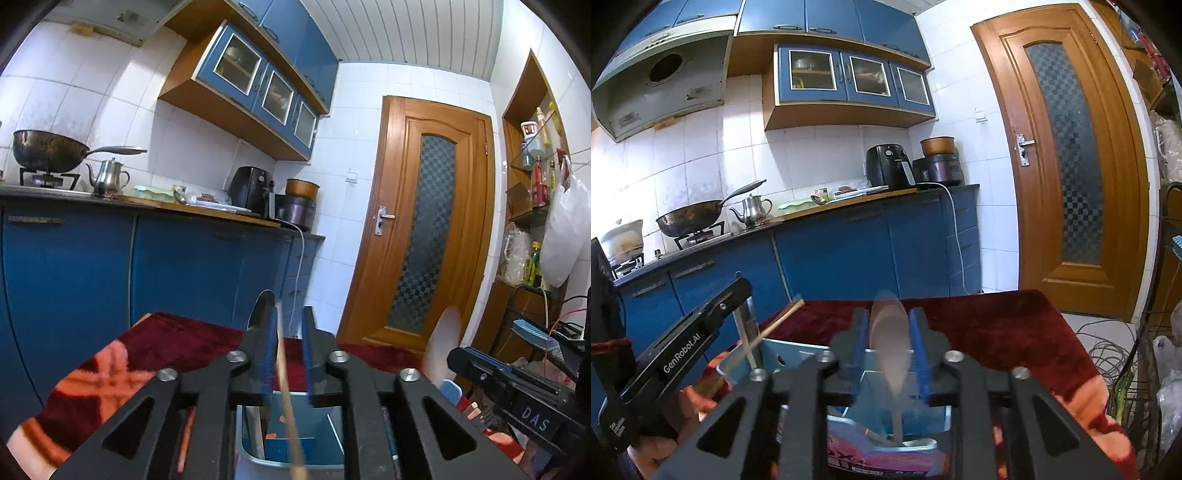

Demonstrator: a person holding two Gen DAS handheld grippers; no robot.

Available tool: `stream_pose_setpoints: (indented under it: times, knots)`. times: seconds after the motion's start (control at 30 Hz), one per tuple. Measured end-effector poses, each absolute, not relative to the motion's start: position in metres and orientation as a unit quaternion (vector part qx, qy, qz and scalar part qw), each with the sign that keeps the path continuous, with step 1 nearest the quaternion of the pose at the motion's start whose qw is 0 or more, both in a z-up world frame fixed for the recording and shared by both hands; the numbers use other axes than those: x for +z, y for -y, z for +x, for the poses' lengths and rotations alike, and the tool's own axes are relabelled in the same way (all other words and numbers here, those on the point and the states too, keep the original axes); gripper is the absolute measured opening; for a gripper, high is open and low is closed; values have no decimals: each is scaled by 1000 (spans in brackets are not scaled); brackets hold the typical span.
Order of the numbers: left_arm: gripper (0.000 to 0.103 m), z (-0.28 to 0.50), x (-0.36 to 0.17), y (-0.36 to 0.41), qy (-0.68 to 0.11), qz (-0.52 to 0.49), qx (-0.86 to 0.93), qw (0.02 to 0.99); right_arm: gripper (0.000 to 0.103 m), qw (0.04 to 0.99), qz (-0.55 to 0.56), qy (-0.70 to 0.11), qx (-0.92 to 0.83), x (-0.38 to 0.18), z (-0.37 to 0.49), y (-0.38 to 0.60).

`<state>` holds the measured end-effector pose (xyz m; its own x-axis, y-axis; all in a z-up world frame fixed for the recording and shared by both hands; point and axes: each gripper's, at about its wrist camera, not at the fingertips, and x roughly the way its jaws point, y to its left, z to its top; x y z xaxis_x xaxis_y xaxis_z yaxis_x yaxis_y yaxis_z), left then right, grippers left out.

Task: Organize utensils

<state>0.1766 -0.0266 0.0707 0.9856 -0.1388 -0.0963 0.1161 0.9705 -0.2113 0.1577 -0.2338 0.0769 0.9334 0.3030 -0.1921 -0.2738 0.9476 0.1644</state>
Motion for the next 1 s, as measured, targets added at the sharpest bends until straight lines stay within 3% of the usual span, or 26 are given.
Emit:
stream_pose_setpoints:
  times: [0.07,0.6,1.0]
  knots:
    - [31,176,71,27,-56,-104,-65,991,28,981,63,-108,146,77,157,232]
    - [31,162,82,22,-79,-92,-64,991,32,979,86,-99,154,92,130,243]
    - [32,132,88,-2,-156,-66,-57,984,36,969,118,-151,155,88,103,258]
